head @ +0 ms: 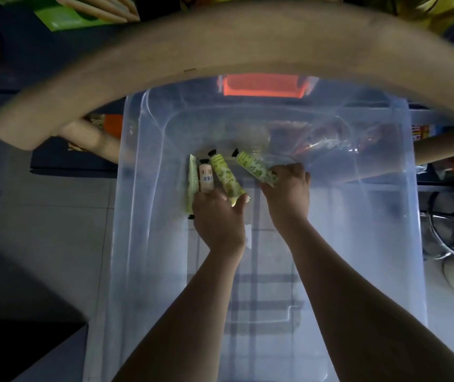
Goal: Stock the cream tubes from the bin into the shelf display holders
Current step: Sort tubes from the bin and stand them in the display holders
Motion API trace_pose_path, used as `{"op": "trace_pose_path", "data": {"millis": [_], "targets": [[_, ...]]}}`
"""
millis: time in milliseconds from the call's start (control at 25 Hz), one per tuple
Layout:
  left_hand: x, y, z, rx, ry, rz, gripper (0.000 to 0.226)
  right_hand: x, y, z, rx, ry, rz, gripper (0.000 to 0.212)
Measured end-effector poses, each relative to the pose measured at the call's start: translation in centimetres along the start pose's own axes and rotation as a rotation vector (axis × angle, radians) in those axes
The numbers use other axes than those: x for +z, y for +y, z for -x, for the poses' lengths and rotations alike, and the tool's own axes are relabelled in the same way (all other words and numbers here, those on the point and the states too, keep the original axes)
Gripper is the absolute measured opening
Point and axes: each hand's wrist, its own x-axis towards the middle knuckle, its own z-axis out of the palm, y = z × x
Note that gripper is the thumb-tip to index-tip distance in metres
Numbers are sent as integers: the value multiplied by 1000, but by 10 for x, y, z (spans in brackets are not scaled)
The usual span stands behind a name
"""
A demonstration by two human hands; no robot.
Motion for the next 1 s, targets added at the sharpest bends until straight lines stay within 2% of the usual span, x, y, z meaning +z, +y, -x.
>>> {"op": "trace_pose_path", "data": {"millis": [160,320,480,680,880,1000], "targets": [[-2,10,-2,-111,-28,111,34,-2,2,9,28,-15,2,33],[-22,11,2,-207,-51,376,27,-21,-1,26,166,-51,-253,30],[-56,12,15,-266,-74,485,24,-52,-9,46,292,-31,-427,23],[-125,17,51,-93,-95,519,18,-108,-38,86,308,31,-515,14],[-239,35,76,189,-10,493,22,-203,-86,130,205,23,-623,20],[-309,49,80,367,17,574,25,-261,-126,146,106,36,-634,28]]}}
